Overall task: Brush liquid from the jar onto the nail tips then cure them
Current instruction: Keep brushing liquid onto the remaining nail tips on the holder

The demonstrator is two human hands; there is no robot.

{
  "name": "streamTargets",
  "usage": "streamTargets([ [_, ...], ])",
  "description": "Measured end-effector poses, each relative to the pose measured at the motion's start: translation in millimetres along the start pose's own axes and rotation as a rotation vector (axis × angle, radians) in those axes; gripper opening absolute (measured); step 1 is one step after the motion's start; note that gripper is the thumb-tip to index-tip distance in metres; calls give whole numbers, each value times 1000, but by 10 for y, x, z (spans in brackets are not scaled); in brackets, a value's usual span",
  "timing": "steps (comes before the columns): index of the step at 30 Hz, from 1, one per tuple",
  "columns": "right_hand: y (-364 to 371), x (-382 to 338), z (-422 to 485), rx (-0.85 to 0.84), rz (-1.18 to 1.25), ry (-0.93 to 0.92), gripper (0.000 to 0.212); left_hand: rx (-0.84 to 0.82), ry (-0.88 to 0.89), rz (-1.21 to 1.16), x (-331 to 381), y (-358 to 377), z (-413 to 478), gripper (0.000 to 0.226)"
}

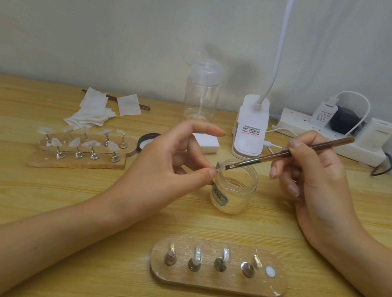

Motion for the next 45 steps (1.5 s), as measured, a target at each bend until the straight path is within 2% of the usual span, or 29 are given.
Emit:
streamTargets([
  [6,27,-29,-23,-105,11,-66,22,-1,-6,-8,-2,9,-4,46],
  [11,-15,-13,-18,-11,1,-34,25,-3,-9,-18,-12,6,-6,45],
  [16,24,-42,-43,-96,13,-99,19,-6,-12,-28,-23,1,-8,45],
  [21,-17,-25,-33,-7,-18,-57,24,-10,-21,-35,-19,2,-6,45],
  [27,12,-39,-46,-94,-7,-119,21,-6,-23,-48,-21,3,-7,45],
  [32,-29,-12,-32,-3,-26,-70,26,-10,-16,-46,-27,3,-2,45],
  [37,16,-38,-59,-92,-9,-145,19,-8,-21,-44,-24,0,-8,45],
  [42,-20,-22,-53,-25,-39,-100,24,-11,-21,-38,-26,3,-3,45],
  [45,-11,-44,-59,-33,-11,-144,21,-15,-23,-41,-26,-1,-7,45],
])
Point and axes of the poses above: each hand's wrist, its own z-axis towards the middle knuckle, its own y-axis out of the palm, x = y × z, the point moved 2 cm from there along z, towards the middle knuckle, and after that the axes turned 8 degrees about y, right-handed, at the moved point
